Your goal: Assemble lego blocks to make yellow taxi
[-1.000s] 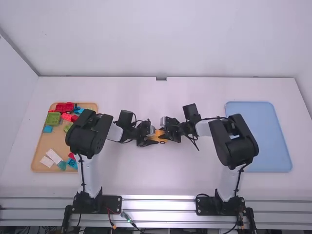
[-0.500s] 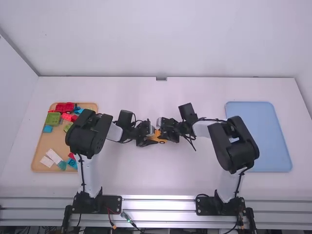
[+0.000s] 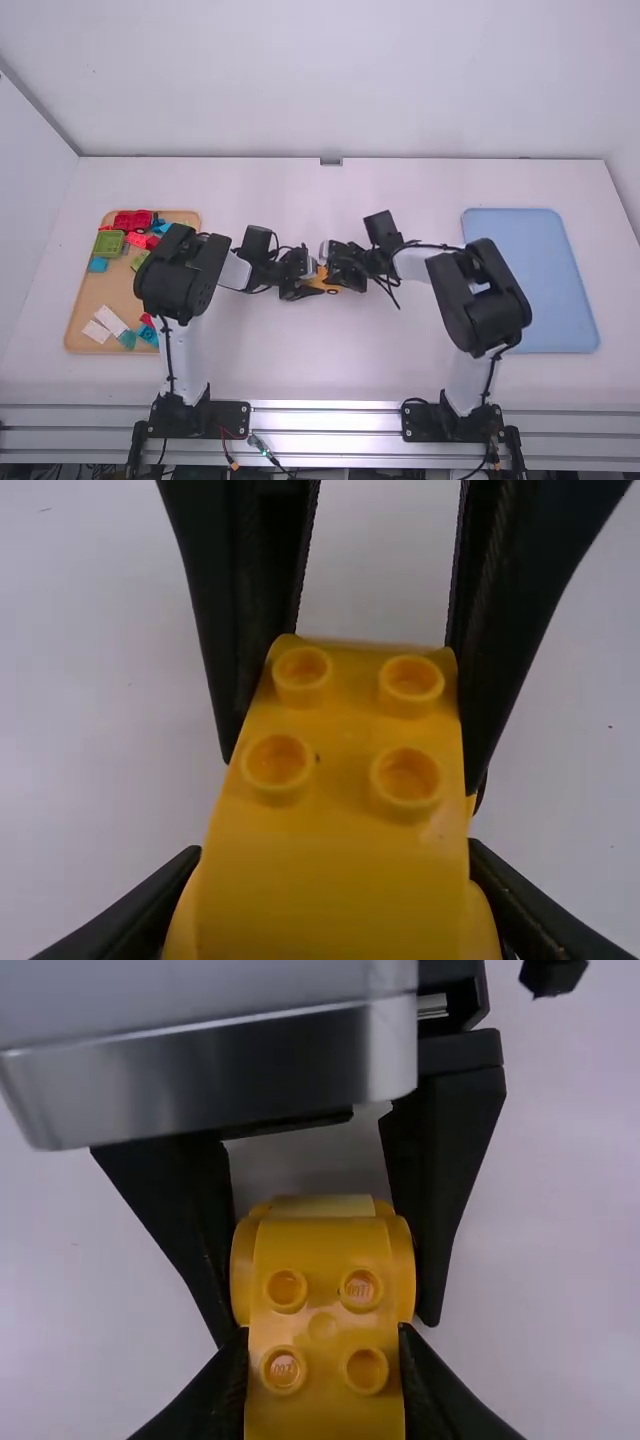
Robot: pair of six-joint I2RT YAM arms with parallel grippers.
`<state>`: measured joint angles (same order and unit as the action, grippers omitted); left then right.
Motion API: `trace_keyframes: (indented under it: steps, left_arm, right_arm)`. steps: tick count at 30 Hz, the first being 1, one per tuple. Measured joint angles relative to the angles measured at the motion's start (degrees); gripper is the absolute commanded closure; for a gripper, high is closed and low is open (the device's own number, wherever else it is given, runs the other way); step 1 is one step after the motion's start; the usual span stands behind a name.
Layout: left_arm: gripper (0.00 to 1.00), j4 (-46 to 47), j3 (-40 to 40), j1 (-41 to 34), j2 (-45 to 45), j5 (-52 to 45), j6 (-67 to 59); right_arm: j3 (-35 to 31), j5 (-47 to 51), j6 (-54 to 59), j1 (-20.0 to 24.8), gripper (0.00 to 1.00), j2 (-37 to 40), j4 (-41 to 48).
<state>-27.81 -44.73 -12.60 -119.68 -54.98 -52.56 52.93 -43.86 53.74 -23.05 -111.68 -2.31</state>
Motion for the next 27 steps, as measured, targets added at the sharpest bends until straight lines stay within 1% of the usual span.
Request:
trace_keyframes:
  steps: [5,7,10,13,23,27]
  left_arm:
    - [0.58,-0.1,0.0,0.0,0.0,0.0,0.0]
    - [0.58,-0.1,0.0,0.0,0.0,0.1,0.2]
    - [0.58,-0.3,0.0,0.0,0.0,0.3,0.2]
    - [0.58,-0.3,0.0,-0.1,0.0,0.2,0.2]
    - [0.58,-0.3,0.0,-0.4,-0.1,0.1,0.2]
    - [0.57,-0.3,0.0,-0.4,-0.1,0.1,0.1]
  right_arm:
    - [0.5,-1.4,0.2,0.5,0.69,-0.7,0.1]
    - [0.5,-1.4,0.2,0.5,0.65,-0.7,-0.1]
    - [0.5,-1.1,-0.7,0.5,0.62,-1.0,-0.5]
    - [0.5,-0.6,-1.3,0.5,0.58,-2.1,-0.9]
    - [0.6,-0.9,-1.7,0.5,0.58,-2.1,-0.9]
    - [0.6,-1.5,-1.2,0.5,0.56,-2.1,-1.4]
